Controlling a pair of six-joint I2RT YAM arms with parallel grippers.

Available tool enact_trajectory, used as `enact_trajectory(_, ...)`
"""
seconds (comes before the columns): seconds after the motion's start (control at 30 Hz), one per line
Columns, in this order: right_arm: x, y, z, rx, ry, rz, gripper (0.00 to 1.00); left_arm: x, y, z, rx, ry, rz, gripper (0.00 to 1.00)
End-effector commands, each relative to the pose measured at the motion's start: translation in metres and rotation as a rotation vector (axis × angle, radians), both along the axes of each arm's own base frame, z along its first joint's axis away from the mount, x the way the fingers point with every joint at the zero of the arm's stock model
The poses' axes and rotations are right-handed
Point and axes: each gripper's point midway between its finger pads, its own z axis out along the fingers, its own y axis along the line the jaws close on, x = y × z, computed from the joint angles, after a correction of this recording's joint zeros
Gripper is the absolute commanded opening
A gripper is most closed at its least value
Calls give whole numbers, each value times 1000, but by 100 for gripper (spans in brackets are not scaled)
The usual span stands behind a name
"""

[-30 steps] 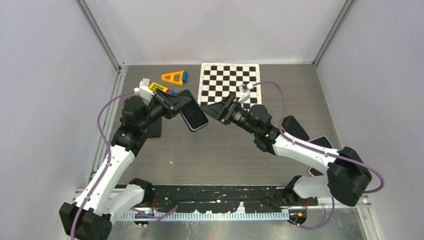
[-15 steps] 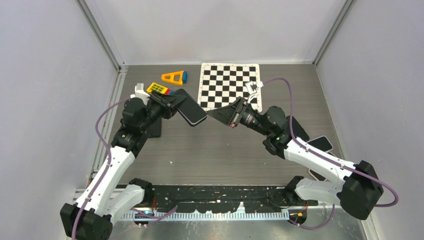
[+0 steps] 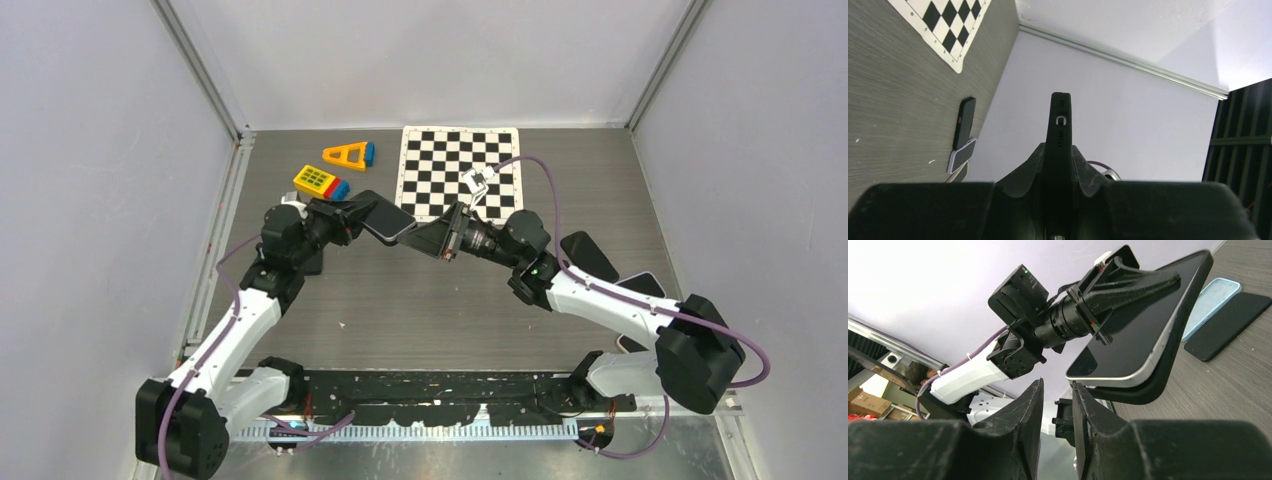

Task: Take the phone out of the phone case
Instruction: Remove the phone case from the phone.

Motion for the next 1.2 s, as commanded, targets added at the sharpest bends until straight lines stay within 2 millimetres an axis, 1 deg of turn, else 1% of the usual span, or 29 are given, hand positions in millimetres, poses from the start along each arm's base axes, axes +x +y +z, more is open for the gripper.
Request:
enact_trajectory(0.0, -2, 3, 25, 51, -72, 7, 34, 0, -7, 46, -128, -129, -44, 0)
enact_trajectory(0.17, 13, 2, 12, 14, -29, -69, 35, -1, -10, 48, -146, -128, -67, 0)
enact_trajectory(0.3, 24, 1, 8, -18, 19, -122, 35, -7, -15, 61, -167, -158, -113, 0)
enact_trajectory(0.33, 27, 1, 4, -31, 38, -133, 35, -8, -17, 64, -168, -167, -129, 0)
enact_trajectory(0.5, 46, -2, -7, -26, 172, -229, 36, -13, -21, 78, -175, -214, -169, 0)
enact_trajectory(0.57, 54, -2, -14, -18, 236, -254, 37, -14, -22, 82, -174, -232, -176, 0)
enact_trajectory(0.6, 57, -1, -22, -20, 266, -260, 38, -15, -22, 84, -175, -241, -178, 0)
enact_trajectory(0.63, 61, 0, -23, 0, 297, -263, 38, -16, -22, 86, -176, -248, -181, 0)
enact_trajectory(0.73, 66, 1, -35, 29, 374, -276, 41, -17, -22, 92, -182, -272, -186, 0)
enact_trajectory(0.8, 70, 1, -43, 31, 417, -291, 42, -18, -24, 93, -174, -271, -198, 0)
enact_trajectory(0.87, 76, 0, -53, 20, 470, -320, 44, -18, -25, 94, -167, -278, -206, 0)
enact_trajectory(0.97, 82, -4, -77, -22, 568, -372, 47, -18, -26, 99, -168, -302, -213, 0)
enact_trajectory(1.03, 84, -6, -85, -45, 613, -392, 48, -19, -27, 102, -162, -319, -222, 0)
enact_trajectory(1.17, 84, -5, -88, -49, 653, -391, 49, -25, -28, 110, -152, -356, -240, 0)
